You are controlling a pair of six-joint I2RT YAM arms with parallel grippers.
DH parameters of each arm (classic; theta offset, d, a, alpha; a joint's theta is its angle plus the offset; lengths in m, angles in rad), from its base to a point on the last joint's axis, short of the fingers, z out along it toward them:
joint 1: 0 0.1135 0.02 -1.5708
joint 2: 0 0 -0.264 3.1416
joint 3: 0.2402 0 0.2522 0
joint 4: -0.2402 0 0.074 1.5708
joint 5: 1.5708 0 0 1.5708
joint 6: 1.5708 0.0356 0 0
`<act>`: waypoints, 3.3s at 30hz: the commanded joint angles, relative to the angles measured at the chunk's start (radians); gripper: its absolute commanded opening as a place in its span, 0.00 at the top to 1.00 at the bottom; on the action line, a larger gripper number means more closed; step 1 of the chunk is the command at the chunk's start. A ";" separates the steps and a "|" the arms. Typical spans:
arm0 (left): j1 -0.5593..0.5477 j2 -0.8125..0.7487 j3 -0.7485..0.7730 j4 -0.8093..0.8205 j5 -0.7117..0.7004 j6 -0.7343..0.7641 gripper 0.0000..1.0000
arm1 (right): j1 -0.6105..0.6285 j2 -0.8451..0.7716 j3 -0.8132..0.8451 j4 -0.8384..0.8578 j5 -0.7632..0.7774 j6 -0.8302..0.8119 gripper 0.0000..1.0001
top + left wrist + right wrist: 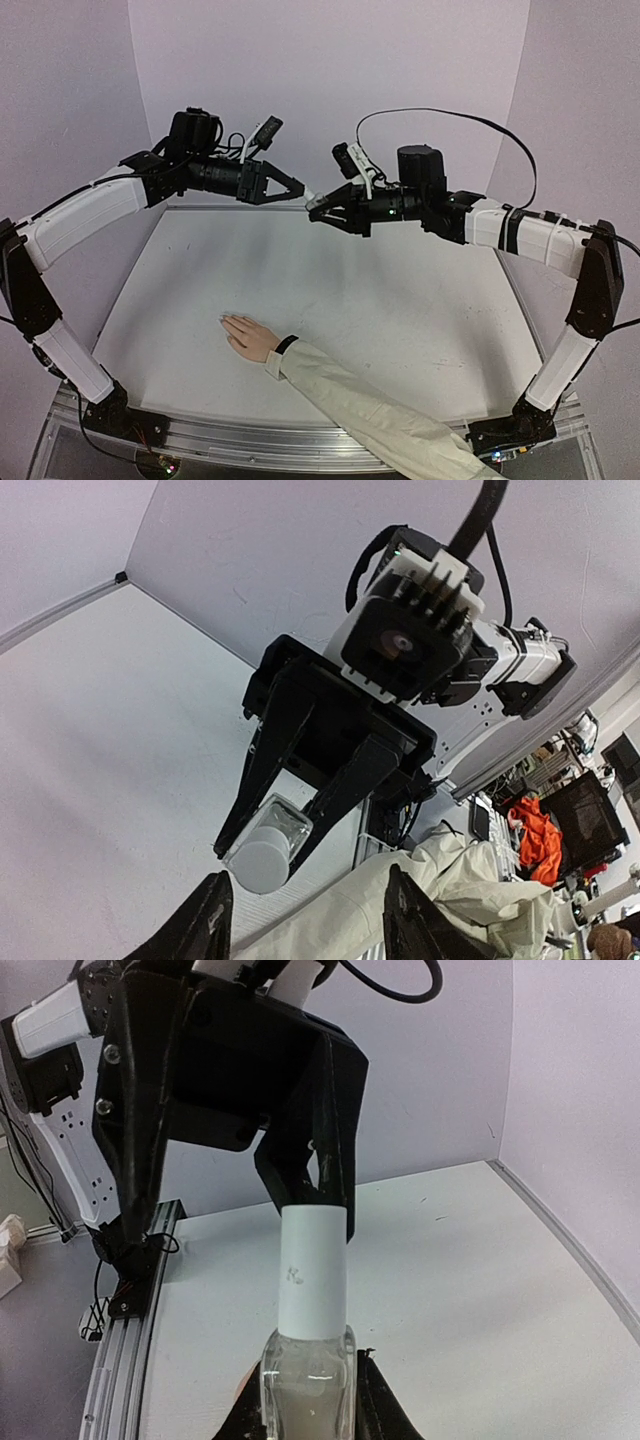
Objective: Paint the nails
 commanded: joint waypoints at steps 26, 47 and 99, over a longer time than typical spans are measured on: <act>0.098 -0.008 0.023 -0.098 -0.303 -0.052 1.00 | 0.023 0.021 0.060 -0.041 0.346 -0.015 0.23; 0.465 0.061 -0.351 -0.203 -0.937 -0.022 1.00 | 0.023 -0.017 0.006 -0.052 0.484 -0.014 0.11; 0.478 -0.466 -0.464 0.154 -1.063 0.123 0.04 | -0.626 -0.437 -0.376 -0.042 0.813 0.195 0.02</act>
